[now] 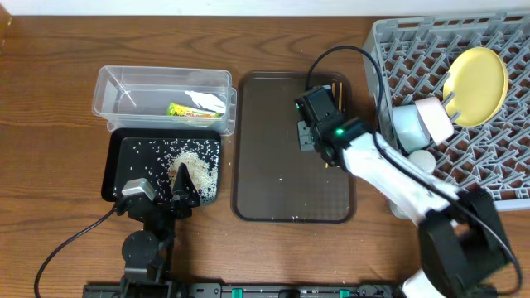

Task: Sort waste into correct bins and load items into the dishwasher rack
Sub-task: 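Move the right gripper to the brown tray and grasp the chopsticks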

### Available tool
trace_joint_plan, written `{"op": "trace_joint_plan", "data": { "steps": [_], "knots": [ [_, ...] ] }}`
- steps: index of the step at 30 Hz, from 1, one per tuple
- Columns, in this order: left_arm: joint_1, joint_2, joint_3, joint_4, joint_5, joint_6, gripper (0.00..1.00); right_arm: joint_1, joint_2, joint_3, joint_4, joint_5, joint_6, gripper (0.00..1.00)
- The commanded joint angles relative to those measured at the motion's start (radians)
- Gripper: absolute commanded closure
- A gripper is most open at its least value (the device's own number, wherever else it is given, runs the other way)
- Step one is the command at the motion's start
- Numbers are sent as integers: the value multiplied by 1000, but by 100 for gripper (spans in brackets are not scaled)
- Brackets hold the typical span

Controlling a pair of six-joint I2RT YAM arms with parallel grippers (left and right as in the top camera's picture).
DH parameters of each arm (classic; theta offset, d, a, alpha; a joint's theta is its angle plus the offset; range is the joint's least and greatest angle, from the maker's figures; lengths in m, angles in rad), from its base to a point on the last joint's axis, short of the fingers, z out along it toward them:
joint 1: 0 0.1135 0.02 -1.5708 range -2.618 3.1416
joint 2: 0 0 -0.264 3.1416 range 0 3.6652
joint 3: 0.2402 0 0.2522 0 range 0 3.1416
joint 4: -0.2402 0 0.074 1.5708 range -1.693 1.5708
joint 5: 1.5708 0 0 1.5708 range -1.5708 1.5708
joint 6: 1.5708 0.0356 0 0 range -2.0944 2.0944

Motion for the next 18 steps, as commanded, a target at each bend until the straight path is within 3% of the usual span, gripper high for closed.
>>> {"op": "trace_joint_plan", "data": {
  "steps": [1,10,13,16,18],
  "knots": [
    [7,-6,-32,-17,-2,-9,6,-42,77,0,46,43,83,62],
    [7,-6,-32,-17,-2,-9,6,-104,221,0,85,21,83,66],
    [7,-6,-32,-17,-2,-9,6,-108,241,0,74,-29,83,76],
    [7,-6,-32,-16,-2,-9,6,-105,240,0,59,-63,82,99],
    [7,-6,-32,-17,-2,-9,6,-104,225,1,55,-86,82,99]
  ]
}}
